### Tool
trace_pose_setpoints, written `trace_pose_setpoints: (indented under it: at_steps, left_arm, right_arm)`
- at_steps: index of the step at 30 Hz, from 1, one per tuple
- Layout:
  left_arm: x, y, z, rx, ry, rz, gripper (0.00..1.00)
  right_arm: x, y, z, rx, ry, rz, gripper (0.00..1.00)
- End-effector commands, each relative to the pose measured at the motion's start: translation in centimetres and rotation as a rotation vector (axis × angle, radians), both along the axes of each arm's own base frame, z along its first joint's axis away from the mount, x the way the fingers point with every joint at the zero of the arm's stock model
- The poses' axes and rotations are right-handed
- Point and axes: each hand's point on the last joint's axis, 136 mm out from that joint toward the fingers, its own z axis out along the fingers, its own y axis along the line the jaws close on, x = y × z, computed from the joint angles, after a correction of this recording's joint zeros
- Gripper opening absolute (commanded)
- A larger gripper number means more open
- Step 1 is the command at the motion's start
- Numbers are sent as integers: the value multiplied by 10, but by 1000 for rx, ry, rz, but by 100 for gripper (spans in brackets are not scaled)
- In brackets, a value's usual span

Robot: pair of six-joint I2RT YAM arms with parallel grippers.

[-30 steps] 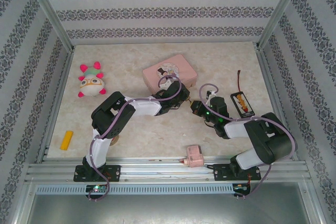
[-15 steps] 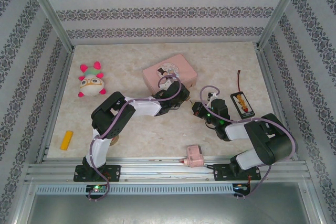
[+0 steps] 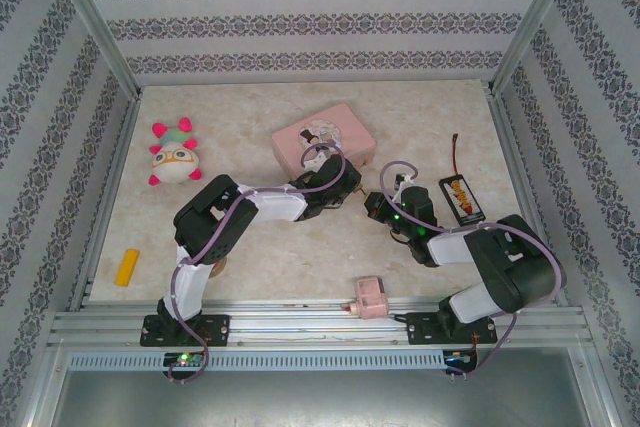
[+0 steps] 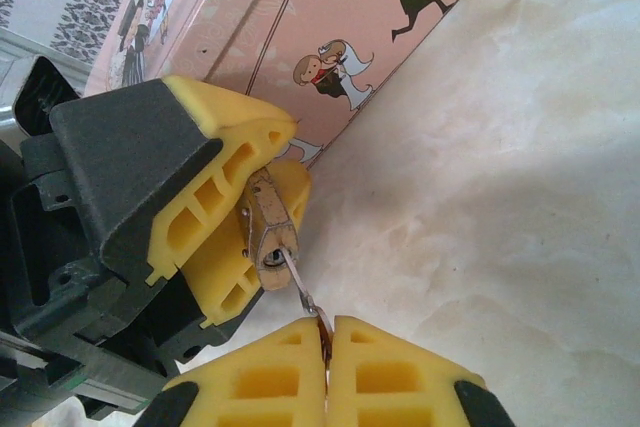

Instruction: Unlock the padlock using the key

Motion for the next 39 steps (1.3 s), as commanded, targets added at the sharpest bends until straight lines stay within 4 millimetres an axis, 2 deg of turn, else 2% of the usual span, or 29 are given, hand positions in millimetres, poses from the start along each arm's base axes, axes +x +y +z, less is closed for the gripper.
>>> trace_pose_setpoints:
  at_steps: [1, 10, 18, 25, 39]
  left_arm:
    - [-40, -26, -38, -131, 210, -39, 7]
    - [-40, -26, -40, -133, 212, -37, 7]
    - [-40, -25, -38, -138, 206, -35, 7]
    - [-40, -25, -39, -139, 207, -34, 7]
    - [-40, -28, -39, -157, 205, -39, 7]
  right_arm:
    - [13, 2, 13, 19, -50, -4, 0]
    - [13, 7, 12, 27, -52, 9, 0]
    - [8, -2, 12, 15, -56, -25, 0]
    - [3, -2, 14, 20, -58, -15, 0]
    - [5, 12, 14, 18, -55, 26, 0]
